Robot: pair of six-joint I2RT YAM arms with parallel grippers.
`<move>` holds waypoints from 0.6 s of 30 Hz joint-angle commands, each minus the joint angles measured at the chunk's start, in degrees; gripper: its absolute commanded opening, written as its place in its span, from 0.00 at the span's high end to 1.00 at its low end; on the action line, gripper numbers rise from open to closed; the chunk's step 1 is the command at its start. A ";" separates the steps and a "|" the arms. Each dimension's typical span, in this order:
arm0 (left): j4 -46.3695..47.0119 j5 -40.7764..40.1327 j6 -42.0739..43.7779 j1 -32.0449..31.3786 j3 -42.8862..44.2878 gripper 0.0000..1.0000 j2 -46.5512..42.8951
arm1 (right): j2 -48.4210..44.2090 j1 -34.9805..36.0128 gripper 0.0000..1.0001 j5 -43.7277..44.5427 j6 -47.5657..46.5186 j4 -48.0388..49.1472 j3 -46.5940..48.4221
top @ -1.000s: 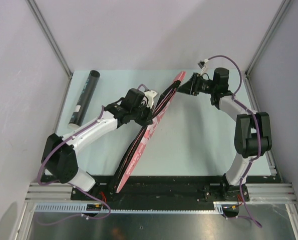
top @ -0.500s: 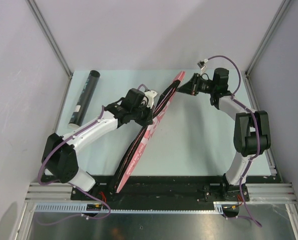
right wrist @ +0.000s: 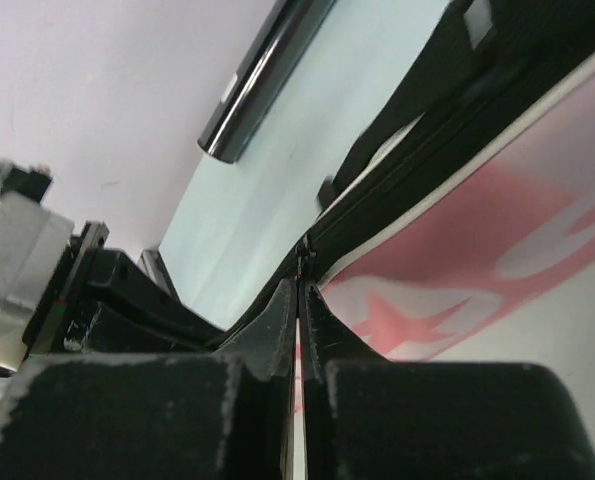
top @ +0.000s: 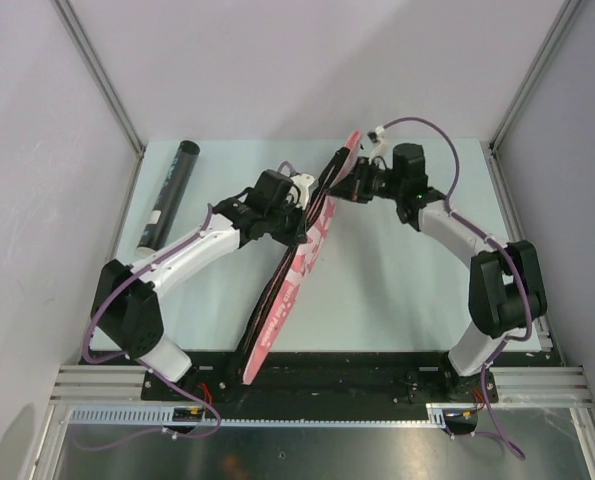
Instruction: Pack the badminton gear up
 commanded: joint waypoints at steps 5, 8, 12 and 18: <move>4.15 0.04 -3.77 -0.25 5.04 0.96 -0.24 | -8.48 7.65 1.00 9.02 10.40 5.14 -8.48; 4.15 -0.04 -5.18 0.10 5.48 0.55 -1.02 | -7.25 7.75 1.00 8.95 8.11 5.57 -8.49; 4.07 -0.22 -6.85 1.76 8.02 0.27 -2.26 | -5.93 6.52 1.00 2.90 7.05 8.38 -8.49; 4.07 -5.93 -12.03 5.02 19.96 0.26 4.85 | -6.02 6.78 1.00 1.91 6.35 8.92 -8.49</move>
